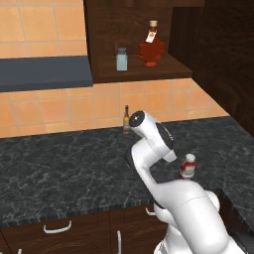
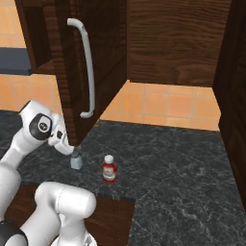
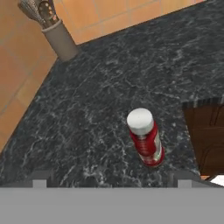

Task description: Put the shaker and condiment bottle from the counter next to their counterparts in the cabinet.

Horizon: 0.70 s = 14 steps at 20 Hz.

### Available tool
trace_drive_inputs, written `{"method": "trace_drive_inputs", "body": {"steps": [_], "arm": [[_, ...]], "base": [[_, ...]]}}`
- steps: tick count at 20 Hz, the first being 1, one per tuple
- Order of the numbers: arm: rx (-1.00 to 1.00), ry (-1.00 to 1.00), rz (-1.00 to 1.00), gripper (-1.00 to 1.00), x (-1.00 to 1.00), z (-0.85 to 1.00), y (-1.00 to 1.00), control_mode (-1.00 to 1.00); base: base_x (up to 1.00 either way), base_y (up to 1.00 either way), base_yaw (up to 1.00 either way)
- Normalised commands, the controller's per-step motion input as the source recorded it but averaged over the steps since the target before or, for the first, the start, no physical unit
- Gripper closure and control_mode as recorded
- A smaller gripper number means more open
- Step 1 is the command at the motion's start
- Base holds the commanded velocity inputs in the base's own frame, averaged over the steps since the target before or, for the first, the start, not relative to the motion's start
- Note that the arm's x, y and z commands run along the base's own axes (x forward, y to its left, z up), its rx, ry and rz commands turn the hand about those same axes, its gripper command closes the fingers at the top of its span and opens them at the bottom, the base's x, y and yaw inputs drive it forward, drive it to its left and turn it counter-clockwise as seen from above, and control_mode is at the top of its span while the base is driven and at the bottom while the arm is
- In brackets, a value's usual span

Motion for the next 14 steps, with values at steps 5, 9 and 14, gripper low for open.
{"method": "trace_drive_inputs", "body": {"steps": [5,9,14], "arm": [[0.00,0.11,-0.29,-1.00,0.12,-0.01,-0.01,-1.00],[0.00,0.12,-0.01,-1.00,0.06,0.00,0.00,-1.00],[0.00,0.09,0.00,-1.00,-0.01,0.00,0.00,-1.00]], "base": [[0.00,0.00,0.00],[0.00,0.00,0.00],[0.00,0.00,0.00]]}}
